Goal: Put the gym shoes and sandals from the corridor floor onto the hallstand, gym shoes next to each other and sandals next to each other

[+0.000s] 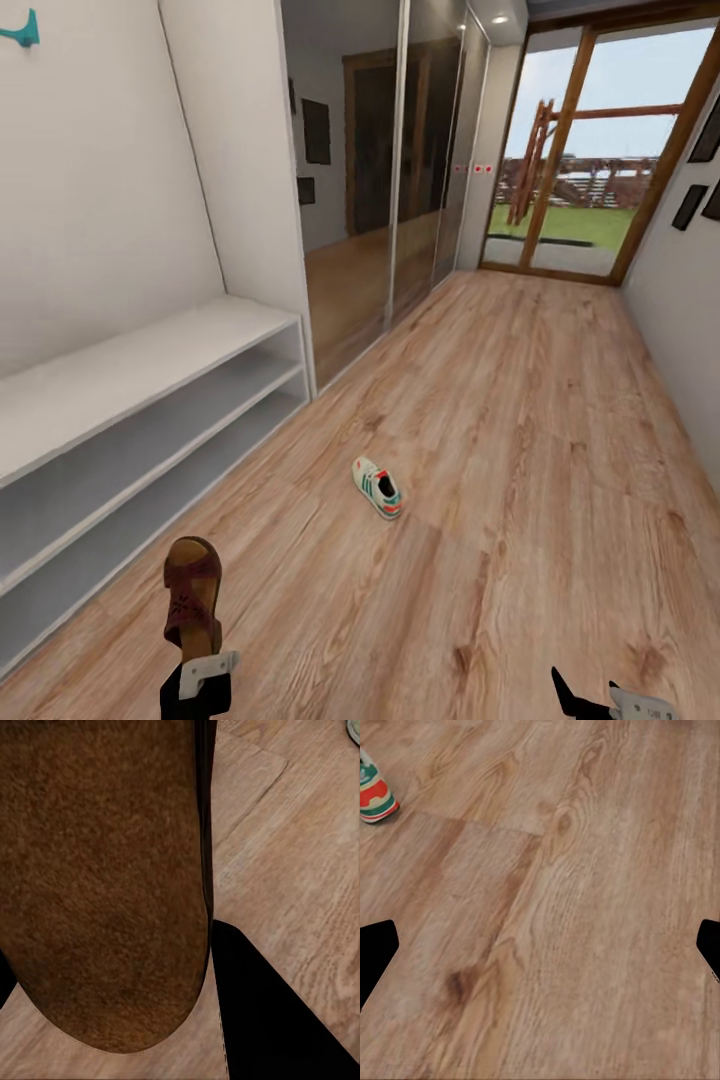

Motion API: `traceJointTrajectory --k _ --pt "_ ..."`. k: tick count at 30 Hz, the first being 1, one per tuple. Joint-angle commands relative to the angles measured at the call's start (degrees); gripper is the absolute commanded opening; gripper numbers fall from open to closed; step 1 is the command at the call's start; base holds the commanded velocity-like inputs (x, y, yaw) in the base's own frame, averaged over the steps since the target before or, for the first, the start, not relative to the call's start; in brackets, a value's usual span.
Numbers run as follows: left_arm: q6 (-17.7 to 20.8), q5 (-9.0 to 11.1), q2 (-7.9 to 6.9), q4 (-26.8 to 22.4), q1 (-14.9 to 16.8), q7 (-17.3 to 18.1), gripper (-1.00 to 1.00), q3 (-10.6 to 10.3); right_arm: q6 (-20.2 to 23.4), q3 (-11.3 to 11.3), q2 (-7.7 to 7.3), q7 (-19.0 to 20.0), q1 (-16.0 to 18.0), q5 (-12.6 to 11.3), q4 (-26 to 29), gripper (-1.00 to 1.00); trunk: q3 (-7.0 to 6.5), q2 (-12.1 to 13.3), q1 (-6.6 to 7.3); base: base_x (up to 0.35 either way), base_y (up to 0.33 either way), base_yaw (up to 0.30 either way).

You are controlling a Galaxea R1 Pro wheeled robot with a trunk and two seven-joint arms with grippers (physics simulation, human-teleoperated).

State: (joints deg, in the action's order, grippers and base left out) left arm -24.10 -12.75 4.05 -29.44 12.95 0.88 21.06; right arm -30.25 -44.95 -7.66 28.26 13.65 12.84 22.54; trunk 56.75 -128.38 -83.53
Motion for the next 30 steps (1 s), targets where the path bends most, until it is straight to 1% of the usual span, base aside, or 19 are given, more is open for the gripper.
traceJointTrajectory --k 1,8,22,30 --pt "-0.16 -0.81 0.08 0.0 0.05 0.09 -1.0 0.46 -0.25 -0.49 0.01 0.3 0.06 0.52 -0.04 1.0 0.05 -0.02 -0.01 0.229 -0.233 0.223" --pt "-0.16 -0.79 0.08 0.0 0.05 0.07 -1.0 0.47 -0.32 -0.49 -0.06 0.3 0.06 0.55 -0.06 1.0 0.05 -0.02 -0.01 0.231 -0.244 0.076" --pt "-0.16 -0.7 0.08 -0.06 0.05 -0.09 -1.0 0.47 -0.19 -0.49 -0.3 0.38 0.06 0.61 0.04 1.0 0.05 -0.02 -0.01 0.233 -0.249 0.006" --pt "-0.16 -0.7 0.08 -0.06 0.05 -0.09 -1.0 0.47 -0.19 -0.49 -0.13 0.37 0.06 0.61 0.04 1.0 -0.15 -0.02 -0.01 0.208 -0.257 0.178"
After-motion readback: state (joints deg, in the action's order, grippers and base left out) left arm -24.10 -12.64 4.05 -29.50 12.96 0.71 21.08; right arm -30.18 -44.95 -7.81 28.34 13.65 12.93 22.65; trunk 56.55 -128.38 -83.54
